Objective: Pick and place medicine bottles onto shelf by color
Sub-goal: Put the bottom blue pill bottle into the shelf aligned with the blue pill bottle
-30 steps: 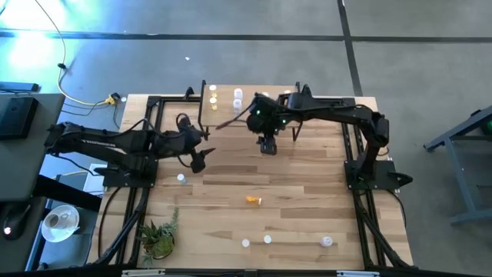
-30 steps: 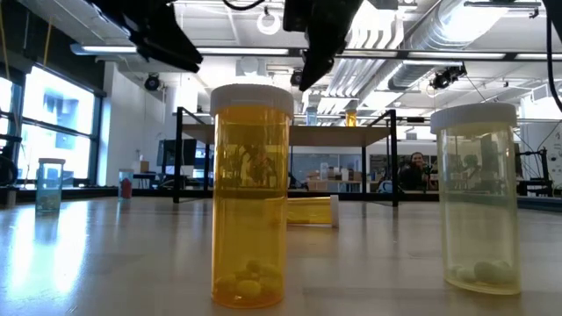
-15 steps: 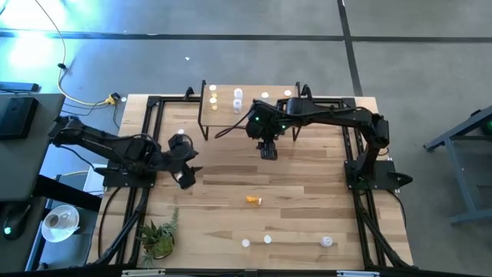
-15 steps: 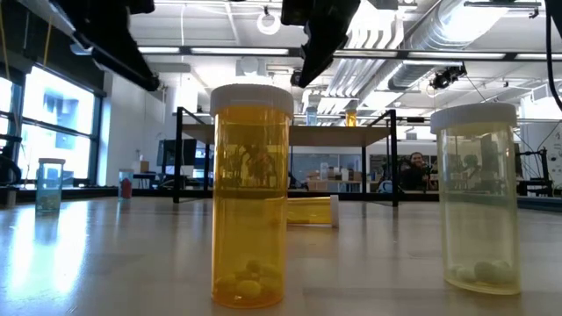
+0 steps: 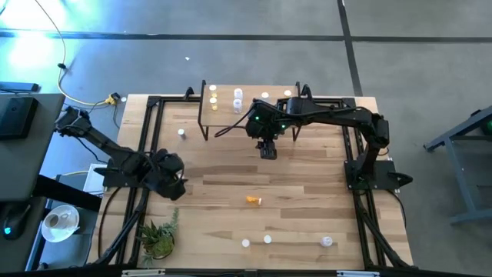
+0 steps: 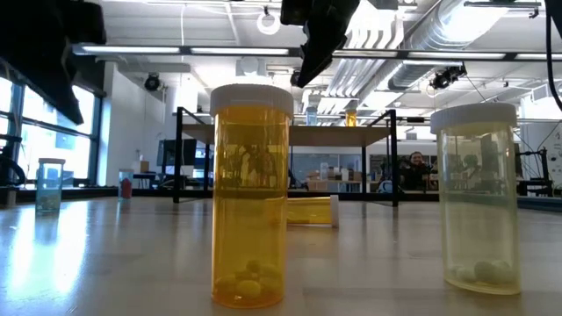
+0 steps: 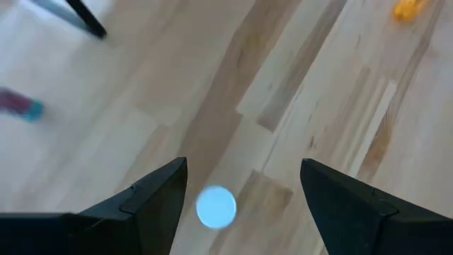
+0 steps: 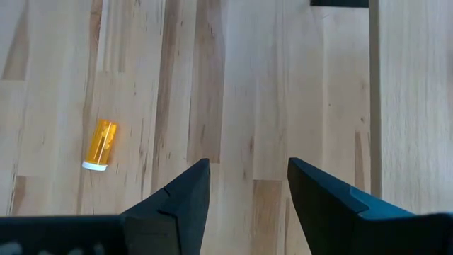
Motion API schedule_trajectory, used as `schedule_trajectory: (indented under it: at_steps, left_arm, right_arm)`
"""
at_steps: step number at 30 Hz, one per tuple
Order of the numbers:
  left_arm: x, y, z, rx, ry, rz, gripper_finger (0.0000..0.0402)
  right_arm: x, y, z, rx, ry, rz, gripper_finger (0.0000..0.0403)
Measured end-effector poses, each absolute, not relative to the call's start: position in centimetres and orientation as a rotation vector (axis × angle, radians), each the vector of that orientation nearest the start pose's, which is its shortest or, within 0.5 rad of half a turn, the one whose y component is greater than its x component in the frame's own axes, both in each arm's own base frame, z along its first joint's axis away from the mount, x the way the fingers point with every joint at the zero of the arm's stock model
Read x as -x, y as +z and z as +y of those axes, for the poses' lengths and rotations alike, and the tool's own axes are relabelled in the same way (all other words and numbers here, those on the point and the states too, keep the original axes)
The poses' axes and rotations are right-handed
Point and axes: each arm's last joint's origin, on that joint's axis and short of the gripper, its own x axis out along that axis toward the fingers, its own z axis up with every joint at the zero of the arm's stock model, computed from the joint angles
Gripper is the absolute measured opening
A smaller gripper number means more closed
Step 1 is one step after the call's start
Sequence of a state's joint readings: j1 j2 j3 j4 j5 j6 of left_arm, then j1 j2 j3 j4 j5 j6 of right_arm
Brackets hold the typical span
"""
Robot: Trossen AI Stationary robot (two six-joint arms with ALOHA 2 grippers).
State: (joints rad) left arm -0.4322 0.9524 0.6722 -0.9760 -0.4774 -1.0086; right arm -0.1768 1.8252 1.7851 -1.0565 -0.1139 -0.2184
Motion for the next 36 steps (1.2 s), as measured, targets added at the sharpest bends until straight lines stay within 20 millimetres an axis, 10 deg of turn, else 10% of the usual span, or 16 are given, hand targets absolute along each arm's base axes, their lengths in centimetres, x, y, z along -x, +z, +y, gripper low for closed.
schedule_trajectory:
  at_steps: [36]
  left_arm:
    - [-11.2,14.9,-8.2,0.572,0.74,0.976,0.0266]
  right_arm:
    - [-37.4,32.3,-6.3,0.046,0.065,1.074,0.0181]
